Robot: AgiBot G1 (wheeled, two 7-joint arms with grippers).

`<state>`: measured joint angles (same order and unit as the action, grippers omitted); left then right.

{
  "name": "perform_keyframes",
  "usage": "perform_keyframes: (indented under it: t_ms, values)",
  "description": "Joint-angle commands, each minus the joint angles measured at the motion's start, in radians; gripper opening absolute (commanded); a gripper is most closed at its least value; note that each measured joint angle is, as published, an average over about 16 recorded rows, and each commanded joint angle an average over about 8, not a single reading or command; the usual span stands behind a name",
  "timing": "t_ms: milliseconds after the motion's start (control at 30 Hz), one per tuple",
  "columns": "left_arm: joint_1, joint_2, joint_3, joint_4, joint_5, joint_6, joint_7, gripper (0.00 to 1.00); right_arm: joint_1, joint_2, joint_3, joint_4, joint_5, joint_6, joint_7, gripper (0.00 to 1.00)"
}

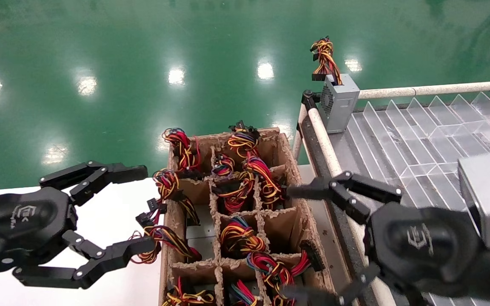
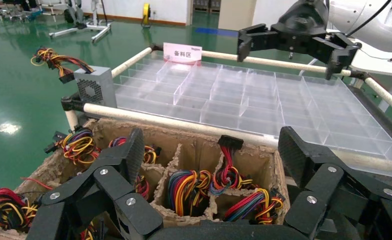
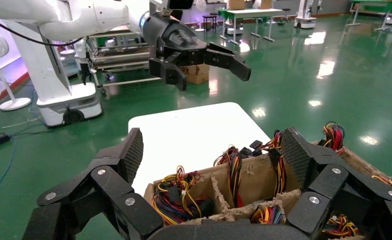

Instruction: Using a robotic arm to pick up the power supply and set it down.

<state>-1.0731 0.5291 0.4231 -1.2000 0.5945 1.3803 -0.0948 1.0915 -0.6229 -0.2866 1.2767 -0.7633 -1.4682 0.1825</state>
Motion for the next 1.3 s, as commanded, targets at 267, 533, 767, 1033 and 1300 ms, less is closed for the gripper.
perform_keyframes:
  t_ms: [267, 533, 767, 1033, 1300]
  values:
    - [0.0, 0.0, 0.0, 0.0, 0.0, 0.0, 0.0, 0.0, 0.076, -0.069, -0.06, -0.023, -0.199, 0.178, 0.033, 1.0]
    - [0.0, 0.0, 0.0, 0.0, 0.0, 0.0, 0.0, 0.0, 0.184, -0.201, -0.183, -0.106, -0.481, 0.39, 0.161, 0.47]
    - [0.0, 0.0, 0.0, 0.0, 0.0, 0.0, 0.0, 0.0, 0.262, -0.285, -0.266, -0.218, -0.633, 0.427, 0.2, 0.0]
    - [0.0, 0.0, 0.0, 0.0, 0.0, 0.0, 0.0, 0.0, 0.309, -0.342, -0.303, -0.297, -0.691, 0.43, 0.197, 0.0]
    - [0.0, 0.0, 0.0, 0.0, 0.0, 0.0, 0.0, 0.0, 0.331, -0.373, -0.31, -0.348, -0.697, 0.426, 0.175, 0.0]
